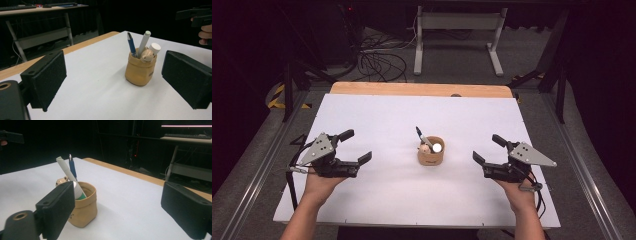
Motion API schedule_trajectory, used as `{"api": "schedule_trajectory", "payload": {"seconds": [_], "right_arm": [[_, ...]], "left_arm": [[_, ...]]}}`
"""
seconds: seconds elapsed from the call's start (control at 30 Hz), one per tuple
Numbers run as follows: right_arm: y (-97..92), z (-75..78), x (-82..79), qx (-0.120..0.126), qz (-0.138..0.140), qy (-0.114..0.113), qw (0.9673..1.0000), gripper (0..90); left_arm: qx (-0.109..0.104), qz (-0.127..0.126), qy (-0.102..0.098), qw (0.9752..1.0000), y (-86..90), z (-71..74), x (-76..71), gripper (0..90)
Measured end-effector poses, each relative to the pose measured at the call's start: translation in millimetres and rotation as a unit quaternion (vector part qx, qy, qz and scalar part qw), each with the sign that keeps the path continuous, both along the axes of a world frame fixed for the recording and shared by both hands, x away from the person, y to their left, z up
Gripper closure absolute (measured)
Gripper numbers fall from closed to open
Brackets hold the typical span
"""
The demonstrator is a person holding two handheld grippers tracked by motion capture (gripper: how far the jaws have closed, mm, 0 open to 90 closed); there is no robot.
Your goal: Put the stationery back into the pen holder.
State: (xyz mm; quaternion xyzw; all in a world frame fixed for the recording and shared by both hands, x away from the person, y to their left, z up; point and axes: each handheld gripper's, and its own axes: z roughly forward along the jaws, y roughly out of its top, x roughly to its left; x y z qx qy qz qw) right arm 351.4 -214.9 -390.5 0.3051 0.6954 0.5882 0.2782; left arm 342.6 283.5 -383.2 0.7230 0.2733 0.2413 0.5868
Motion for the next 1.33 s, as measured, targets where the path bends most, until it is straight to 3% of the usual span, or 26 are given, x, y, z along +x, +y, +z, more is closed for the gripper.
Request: {"api": "schedule_trajectory", "payload": {"seconds": [0.63,0.87,1.33], "right_arm": [[-0.5,-0.4,0.3,0.008,-0.001,-0.006,0.9999,8.7],[-1.2,-0.7,1.8,0.036,0.006,-0.002,0.9993,7.6],[0.8,-1.4,2.9,0.027,0.008,-0.004,0.9996,7.5]], "left_arm": [[-0.004,-0.015,0.004,0.9999,16.6,-13.3,-9.6,6.6],[0.003,-0.019,0.005,0.9998,19.2,-18.3,-12.4,6.4],[0.002,-0.024,0.008,0.9997,20.4,-21.3,-12.9,6.4]]}}
